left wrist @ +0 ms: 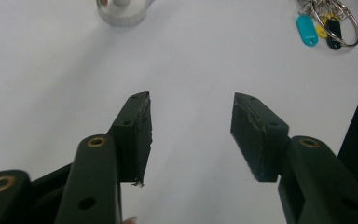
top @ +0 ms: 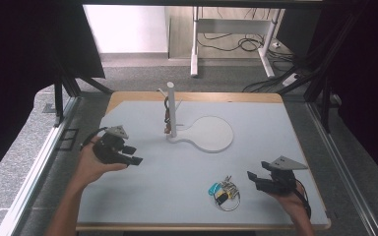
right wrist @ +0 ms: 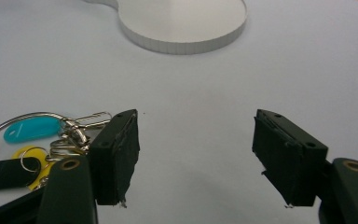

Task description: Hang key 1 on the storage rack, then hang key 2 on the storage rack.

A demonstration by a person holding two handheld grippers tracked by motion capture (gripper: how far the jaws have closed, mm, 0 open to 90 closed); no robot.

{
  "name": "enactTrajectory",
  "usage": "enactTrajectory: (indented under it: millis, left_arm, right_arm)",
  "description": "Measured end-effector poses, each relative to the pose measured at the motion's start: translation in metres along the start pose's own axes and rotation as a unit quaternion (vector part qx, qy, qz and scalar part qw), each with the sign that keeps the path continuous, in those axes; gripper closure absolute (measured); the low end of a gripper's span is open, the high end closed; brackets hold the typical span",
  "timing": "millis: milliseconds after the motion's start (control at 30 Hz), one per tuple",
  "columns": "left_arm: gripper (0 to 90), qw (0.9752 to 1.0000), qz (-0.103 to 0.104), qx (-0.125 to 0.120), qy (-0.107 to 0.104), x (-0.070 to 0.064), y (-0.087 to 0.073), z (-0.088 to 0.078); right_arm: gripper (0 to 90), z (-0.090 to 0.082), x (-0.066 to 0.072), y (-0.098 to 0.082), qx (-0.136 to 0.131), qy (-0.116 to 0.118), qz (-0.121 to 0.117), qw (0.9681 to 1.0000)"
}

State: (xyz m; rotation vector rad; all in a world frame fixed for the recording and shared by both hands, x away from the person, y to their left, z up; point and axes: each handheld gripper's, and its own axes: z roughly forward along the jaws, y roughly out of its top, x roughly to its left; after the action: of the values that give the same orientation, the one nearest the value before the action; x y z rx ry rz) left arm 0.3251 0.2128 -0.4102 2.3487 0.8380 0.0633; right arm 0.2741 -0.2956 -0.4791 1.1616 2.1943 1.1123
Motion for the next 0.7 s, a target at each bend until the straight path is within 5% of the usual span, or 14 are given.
enactTrajectory:
  millis: [400,500,567,700]
  left_arm:
    - [43.6,0.9994,0.032,0.014,-0.001,-0.016,-0.006,0.025]
    - [43.1,0.9996,0.022,0.013,-0.01,-0.013,-0.01,0.03]
    - [43.1,0.9995,0.023,0.02,0.003,-0.012,-0.014,0.033]
    - [42.5,0.9996,0.013,0.009,-0.023,-0.011,-0.019,0.035]
  right_arm:
    - [36.4,-0.001,0.006,0.008,0.001,0.002,-0.02,0.9998]
    - [36.4,-0.006,0.008,0.013,-0.002,0.018,-0.029,0.9994]
    - [36.2,-0.008,0.008,0.016,0.008,0.028,-0.036,0.999]
    - [33.7,-0.009,0.009,0.019,0.038,0.058,-0.067,0.9954]
